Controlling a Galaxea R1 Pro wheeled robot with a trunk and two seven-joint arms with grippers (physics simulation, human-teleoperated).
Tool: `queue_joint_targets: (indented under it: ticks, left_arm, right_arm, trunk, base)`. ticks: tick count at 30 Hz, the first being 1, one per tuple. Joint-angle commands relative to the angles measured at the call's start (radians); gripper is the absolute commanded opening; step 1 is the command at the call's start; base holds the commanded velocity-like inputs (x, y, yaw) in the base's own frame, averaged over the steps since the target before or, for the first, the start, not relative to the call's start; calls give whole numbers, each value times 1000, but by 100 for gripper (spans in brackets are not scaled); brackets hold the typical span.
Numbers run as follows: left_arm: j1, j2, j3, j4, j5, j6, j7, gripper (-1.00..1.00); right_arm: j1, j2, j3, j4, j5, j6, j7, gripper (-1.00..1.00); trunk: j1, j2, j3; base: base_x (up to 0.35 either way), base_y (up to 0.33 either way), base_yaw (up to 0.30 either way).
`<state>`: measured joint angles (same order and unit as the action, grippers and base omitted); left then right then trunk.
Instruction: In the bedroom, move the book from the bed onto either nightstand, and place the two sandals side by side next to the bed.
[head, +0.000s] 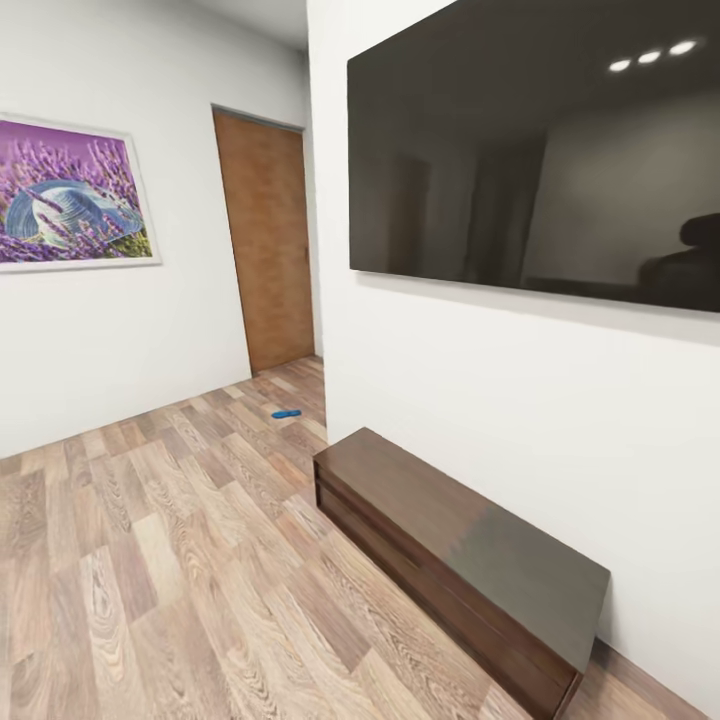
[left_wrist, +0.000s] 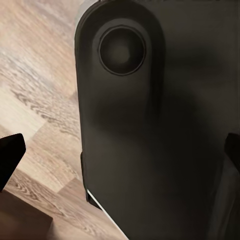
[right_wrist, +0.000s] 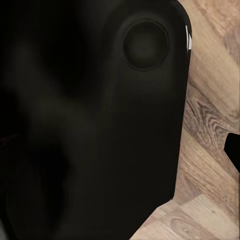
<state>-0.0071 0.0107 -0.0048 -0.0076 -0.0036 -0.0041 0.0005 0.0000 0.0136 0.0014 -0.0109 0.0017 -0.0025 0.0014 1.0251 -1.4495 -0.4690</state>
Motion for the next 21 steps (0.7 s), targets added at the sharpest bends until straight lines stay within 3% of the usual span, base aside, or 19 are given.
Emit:
queue_joint_targets:
  ticks: [1, 21]
  left_arm:
    - [-1, 0, -1, 0, -1, -1, 0, 100]
    - [-1, 0, -7, 0, -4, -2, 1, 100]
  right_arm:
    - [0, 0, 0, -1, 0, 0, 0, 100]
    - [0, 0, 1, -1, 1, 0, 0, 100]
  trunk:
    - [0, 0, -1]
    - [0, 0, -1]
  base:
    - [0, 0, 246]
    - [0, 0, 246]
